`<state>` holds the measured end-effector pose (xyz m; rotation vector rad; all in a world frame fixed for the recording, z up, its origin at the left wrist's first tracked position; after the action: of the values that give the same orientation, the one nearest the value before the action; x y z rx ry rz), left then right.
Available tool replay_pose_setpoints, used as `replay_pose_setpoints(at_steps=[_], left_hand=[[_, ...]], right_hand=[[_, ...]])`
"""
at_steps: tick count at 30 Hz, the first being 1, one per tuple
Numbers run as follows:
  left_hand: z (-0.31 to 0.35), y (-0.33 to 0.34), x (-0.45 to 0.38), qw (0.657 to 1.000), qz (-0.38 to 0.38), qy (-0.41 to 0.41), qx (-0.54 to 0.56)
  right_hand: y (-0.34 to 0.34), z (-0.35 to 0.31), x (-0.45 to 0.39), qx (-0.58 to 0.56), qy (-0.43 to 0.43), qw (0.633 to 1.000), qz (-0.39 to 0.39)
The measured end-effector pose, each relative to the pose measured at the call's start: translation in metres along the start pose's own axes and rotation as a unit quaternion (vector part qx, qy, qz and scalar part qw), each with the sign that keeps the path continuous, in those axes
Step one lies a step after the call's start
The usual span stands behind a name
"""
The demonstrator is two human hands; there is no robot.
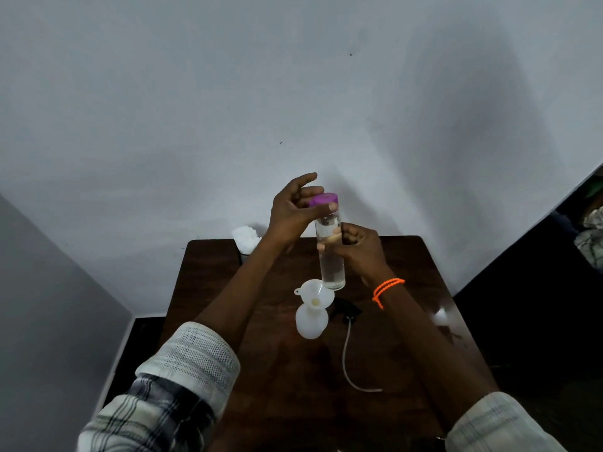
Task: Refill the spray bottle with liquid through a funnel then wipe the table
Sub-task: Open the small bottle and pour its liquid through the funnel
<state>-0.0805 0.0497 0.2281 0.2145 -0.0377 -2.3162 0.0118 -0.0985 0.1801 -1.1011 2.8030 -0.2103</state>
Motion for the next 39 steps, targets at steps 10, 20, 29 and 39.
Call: replay_pose_setpoints(at_steps=[10, 20, 29, 39], left_hand=[[-0.002, 0.006, -0.003, 0.998, -0.048, -0.02, 0.022], [-0.003, 0.004, -0.003, 0.998, -0.056, -0.008, -0.001], [-0.006, -0.001, -0.008, 0.997, -0.069, -0.018, 0.006], [-0.007, -0.001, -0.012, 0.997, -0.073, -0.027, -0.007]], right_hand=[[-0.002, -0.004, -0.001, -0.012, -0.009, 1.0, 0.007], [0.001, -0.003, -0.003, -0.001, -0.004, 1.0, -0.005], [0.009, -0.004, -0.003, 0.002, -0.011, 1.0, -0.013], [0.013, -0.001, -0.005, -0.002, -0.005, 1.0, -0.015]])
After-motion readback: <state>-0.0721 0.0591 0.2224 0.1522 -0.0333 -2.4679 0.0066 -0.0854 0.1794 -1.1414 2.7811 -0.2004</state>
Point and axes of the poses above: each hand's wrist, its own x-axis away from the middle knuckle, its own y-axis out of the palm, z = x × y, the point moved 8 cm from there along -x, towards the middle knuckle, and after that the axes turned 4 degrees about z, right-handed, at the moved point
